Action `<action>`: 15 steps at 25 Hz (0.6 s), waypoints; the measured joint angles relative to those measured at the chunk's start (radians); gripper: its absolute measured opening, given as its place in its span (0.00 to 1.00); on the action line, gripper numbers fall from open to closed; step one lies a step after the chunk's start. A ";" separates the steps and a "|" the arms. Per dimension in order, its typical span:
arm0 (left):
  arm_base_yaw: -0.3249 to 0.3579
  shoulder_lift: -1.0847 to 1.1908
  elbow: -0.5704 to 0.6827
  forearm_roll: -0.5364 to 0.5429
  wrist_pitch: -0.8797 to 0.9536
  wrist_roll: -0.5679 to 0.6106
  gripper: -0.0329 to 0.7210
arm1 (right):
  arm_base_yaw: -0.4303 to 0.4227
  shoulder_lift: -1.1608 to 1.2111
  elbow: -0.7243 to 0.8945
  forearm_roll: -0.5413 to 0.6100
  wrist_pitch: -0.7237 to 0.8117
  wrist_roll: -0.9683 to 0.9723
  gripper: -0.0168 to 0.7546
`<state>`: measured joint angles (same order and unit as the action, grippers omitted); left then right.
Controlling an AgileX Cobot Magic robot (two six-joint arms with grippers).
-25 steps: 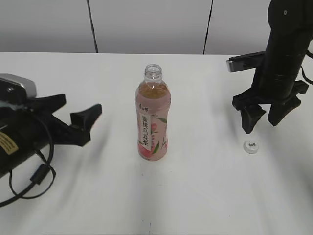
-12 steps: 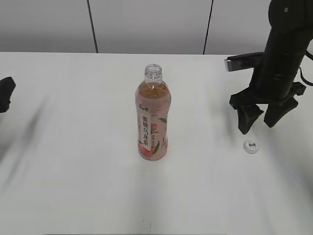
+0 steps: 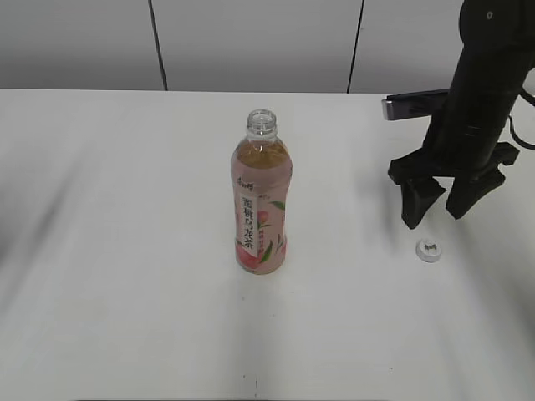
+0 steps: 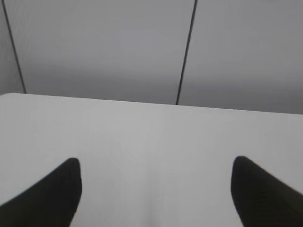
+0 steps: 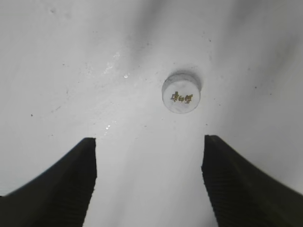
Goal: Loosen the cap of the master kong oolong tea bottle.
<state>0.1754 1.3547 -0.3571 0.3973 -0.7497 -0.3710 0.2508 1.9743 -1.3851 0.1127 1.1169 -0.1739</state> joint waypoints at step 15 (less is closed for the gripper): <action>-0.094 -0.482 -0.337 -0.158 1.094 -0.137 0.81 | -0.001 -0.065 0.056 0.041 0.020 0.001 0.70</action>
<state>0.0817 0.8723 -0.6940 0.2392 0.3448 -0.5080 0.2496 1.9091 -1.3288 0.1538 1.1374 -0.1730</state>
